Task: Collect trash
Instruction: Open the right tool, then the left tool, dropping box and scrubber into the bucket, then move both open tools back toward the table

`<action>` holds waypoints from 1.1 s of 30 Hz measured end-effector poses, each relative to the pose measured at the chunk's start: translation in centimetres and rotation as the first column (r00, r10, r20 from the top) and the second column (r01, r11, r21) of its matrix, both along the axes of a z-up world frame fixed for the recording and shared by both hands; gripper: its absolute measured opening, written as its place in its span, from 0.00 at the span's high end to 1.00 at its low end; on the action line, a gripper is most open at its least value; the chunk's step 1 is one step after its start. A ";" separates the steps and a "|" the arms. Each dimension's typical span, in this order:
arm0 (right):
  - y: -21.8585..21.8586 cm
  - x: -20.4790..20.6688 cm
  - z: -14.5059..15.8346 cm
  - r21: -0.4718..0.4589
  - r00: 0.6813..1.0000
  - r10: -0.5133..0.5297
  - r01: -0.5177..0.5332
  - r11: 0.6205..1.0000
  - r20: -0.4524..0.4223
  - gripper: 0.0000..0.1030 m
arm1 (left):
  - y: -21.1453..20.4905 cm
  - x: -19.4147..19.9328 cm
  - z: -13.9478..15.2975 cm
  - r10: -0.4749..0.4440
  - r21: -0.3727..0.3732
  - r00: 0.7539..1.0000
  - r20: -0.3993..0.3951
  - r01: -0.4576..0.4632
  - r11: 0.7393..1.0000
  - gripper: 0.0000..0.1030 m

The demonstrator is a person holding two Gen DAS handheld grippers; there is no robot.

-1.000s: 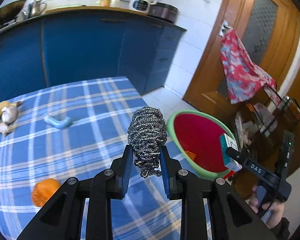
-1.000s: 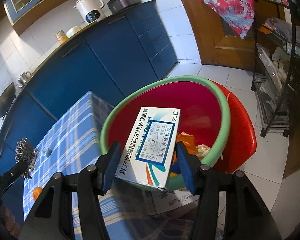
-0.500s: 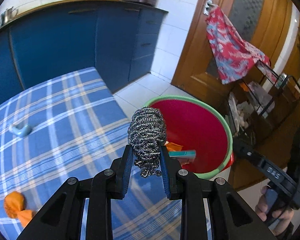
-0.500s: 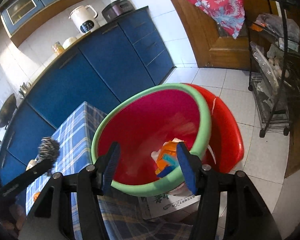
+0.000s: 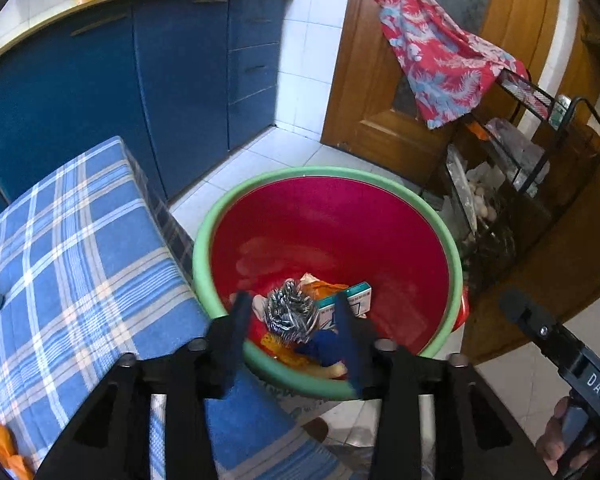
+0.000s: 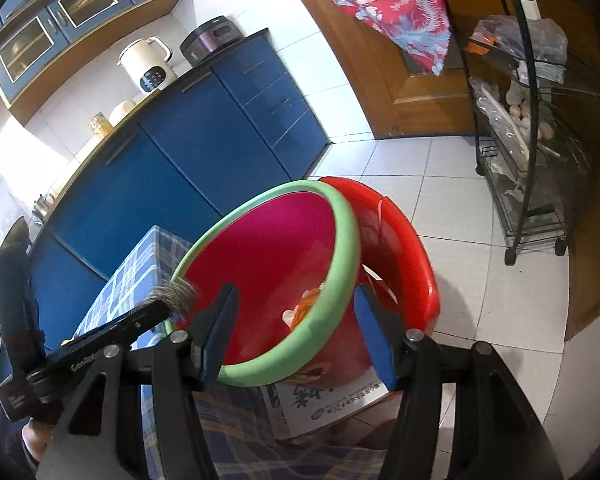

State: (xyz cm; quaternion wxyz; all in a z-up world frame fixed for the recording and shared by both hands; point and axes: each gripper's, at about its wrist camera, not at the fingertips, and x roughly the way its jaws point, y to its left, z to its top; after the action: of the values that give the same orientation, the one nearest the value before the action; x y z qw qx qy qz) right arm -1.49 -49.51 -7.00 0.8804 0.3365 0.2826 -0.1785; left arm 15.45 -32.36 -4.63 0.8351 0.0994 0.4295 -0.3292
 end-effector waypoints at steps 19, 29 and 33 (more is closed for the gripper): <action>2.8 0.0 0.8 0.004 0.998 0.057 -0.057 0.998 0.010 0.39 | 7.3 -0.9 3.4 0.173 -0.056 0.985 0.019 -0.172 0.984 0.47; 6.0 0.4 2.0 -0.013 0.993 0.121 -0.121 0.993 0.013 0.39 | 14.1 -2.0 4.7 0.304 -0.080 0.952 0.026 -0.301 0.950 0.46; 6.9 0.5 2.4 -0.024 0.990 0.142 -0.142 0.990 0.012 0.38 | 16.6 -2.1 4.6 0.358 -0.081 0.933 0.022 -0.355 0.931 0.45</action>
State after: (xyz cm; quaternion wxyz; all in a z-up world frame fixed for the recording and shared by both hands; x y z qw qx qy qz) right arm -1.00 -42.59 -4.63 0.8966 0.3064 0.2978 -0.1165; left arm 13.33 -15.72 0.00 0.8918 -0.0059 0.4122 -0.1864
